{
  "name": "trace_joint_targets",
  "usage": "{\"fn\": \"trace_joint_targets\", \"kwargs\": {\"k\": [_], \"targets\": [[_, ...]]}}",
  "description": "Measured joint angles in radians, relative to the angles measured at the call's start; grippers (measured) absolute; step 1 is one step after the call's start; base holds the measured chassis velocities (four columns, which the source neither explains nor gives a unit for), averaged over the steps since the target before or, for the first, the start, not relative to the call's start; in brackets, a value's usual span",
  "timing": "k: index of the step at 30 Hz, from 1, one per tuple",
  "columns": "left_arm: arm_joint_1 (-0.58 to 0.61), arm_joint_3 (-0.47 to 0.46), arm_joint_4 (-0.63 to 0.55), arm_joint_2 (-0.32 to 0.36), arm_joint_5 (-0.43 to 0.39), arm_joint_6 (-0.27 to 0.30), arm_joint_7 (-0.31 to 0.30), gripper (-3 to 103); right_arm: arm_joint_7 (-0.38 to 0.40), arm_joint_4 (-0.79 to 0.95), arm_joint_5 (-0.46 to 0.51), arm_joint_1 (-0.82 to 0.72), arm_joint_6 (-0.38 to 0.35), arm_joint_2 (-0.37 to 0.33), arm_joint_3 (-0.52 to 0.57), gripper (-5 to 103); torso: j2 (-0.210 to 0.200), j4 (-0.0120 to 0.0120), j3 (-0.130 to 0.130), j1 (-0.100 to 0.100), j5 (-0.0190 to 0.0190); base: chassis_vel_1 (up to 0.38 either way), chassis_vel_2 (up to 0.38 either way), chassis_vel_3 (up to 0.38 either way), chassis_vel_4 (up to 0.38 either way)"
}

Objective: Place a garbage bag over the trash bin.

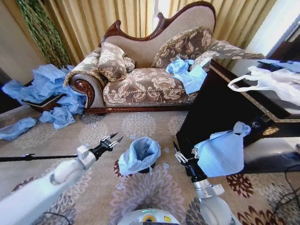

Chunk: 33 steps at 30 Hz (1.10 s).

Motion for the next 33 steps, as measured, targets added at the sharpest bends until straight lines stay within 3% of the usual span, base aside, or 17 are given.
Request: {"fn": "trace_joint_targets", "kwargs": {"k": [2, 4, 5, 6, 7, 9, 10, 11, 12, 14, 16, 18, 20, 22, 24, 27, 33], "targets": [[-0.041, 0.040, -0.004, 0.026, -0.010, 0.012, 0.001, 27, 0.011, 0.006, -0.009, -0.004, -0.010, 0.010, 0.005, 77, 0.000, -0.0002, 0.000, 0.000, 0.0006, 0.000, 0.000, 0.000, 0.000], [-0.197, 0.198, -0.007, 0.068, -0.042, 0.049, 0.001, 16, 0.032, 0.008, -0.031, -0.022, -0.019, 0.037, 0.013, 87, 0.000, -0.0003, 0.000, 0.000, 0.0004, 0.000, 0.000, 0.000, 0.000], [-0.267, 0.259, -0.004, 0.073, -0.053, 0.056, 0.001, 16, 0.035, 0.005, -0.044, -0.028, -0.016, 0.047, 0.019, 87, 0.000, -0.0005, 0.000, 0.000, 0.0003, 0.000, 0.000, 0.000, 0.000], [-0.267, 0.259, -0.004, 0.073, -0.053, 0.056, 0.001, 16, 0.035, 0.005, -0.044, -0.028, -0.016, 0.047, 0.019, 87, 0.000, -0.0005, 0.000, 0.000, 0.0003, 0.000, 0.000, 0.000, 0.000], [-0.412, 0.387, 0.011, 0.071, -0.075, 0.070, 0.003, 6, 0.039, -0.010, -0.075, -0.043, 0.007, 0.064, 0.032, 92, 0.000, -0.0002, 0.000, 0.000, 0.0011, 0.000, 0.000, 0.000, 0.000], [-0.615, 0.597, 0.047, 0.034, -0.087, 0.083, 0.013, 2, 0.044, -0.030, -0.103, -0.066, 0.044, 0.078, 0.053, 99, 0.000, 0.0002, 0.000, 0.000, 0.0010, 0.000, 0.000, 0.000, 0.000], [-0.615, 0.597, 0.047, 0.034, -0.087, 0.083, 0.013, 2, 0.044, -0.030, -0.103, -0.066, 0.044, 0.078, 0.053, 99, 0.000, 0.0002, 0.000, 0.000, 0.0010, 0.000, 0.000, 0.000, 0.000], [-0.709, 0.693, 0.071, 0.010, -0.088, 0.087, 0.015, 1, 0.048, -0.036, -0.106, -0.078, 0.054, 0.082, 0.059, 100, 0.000, 0.0003, 0.000, 0.000, 0.0000, 0.000, 0.000, 0.000, 0.000], [-0.877, 0.857, 0.117, -0.043, -0.089, 0.089, 0.019, 0, 0.051, -0.041, -0.106, -0.090, 0.063, 0.086, 0.066, 100, 0.000, -0.0005, 0.000, 0.000, -0.0005, 0.000, 0.000, 0.000, 0.000], [-1.097, 1.077, 0.210, -0.132, -0.088, 0.097, 0.029, 0, 0.053, -0.047, -0.107, -0.101, 0.077, 0.091, 0.072, 100, 0.000, -0.0009, 0.000, 0.000, 0.0009, 0.000, 0.000, 0.000, 0.000], [-1.150, 1.129, 0.235, -0.158, -0.088, 0.102, 0.030, 0, 0.053, -0.047, -0.108, -0.102, 0.079, 0.092, 0.072, 100, 0.000, -0.0013, 0.000, 0.000, 0.0005, 0.000, 0.000, 0.000, 0.000], [-1.319, 1.293, 0.333, -0.273, -0.090, 0.128, 0.040, 0, 0.054, -0.047, -0.109, -0.103, 0.081, 0.095, 0.066, 100, 0.000, -0.0009, 0.000, 0.000, 0.0014, 0.000, 0.000, 0.000, 0.000], [-1.357, 1.335, 0.363, -0.315, -0.090, 0.145, 0.053, 0, 0.053, -0.050, -0.110, -0.101, 0.083, 0.096, 0.064, 100, 0.000, -0.0006, 0.000, 0.000, 0.0012, 0.000, 0.000, 0.000, 0.000], [-1.436, 1.432, 0.431, -0.427, -0.102, 0.195, 0.088, 0, 0.053, -0.065, -0.111, -0.090, 0.091, 0.101, 0.062, 100, 0.000, -0.0001, 0.000, 0.000, 0.0006, 0.000, 0.000, 0.000, 0.000], [-1.461, 1.461, 0.457, -0.461, -0.104, 0.207, 0.103, 0, 0.053, -0.069, -0.112, -0.088, 0.094, 0.103, 0.062, 100, 0.000, -0.0001, 0.000, 0.000, 0.0006, 0.000, 0.000, 0.000, 0.000], [-1.545, 1.558, 0.544, -0.562, -0.104, 0.256, 0.182, 0, 0.053, -0.079, -0.107, -0.084, 0.105, 0.111, 0.068, 100, 0.000, -0.0009, 0.000, 0.000, 0.0010, 0.000, 0.000, 0.000, 0.000], [-1.605, 1.639, 0.568, -0.603, -0.110, 0.334, 0.260, 0, 0.049, -0.098, -0.087, -0.083, 0.130, 0.120, 0.084, 100, 0.000, -0.0002, 0.000, 0.000, 0.0006, 0.000, 0.000, 0.000, 0.000]]}}
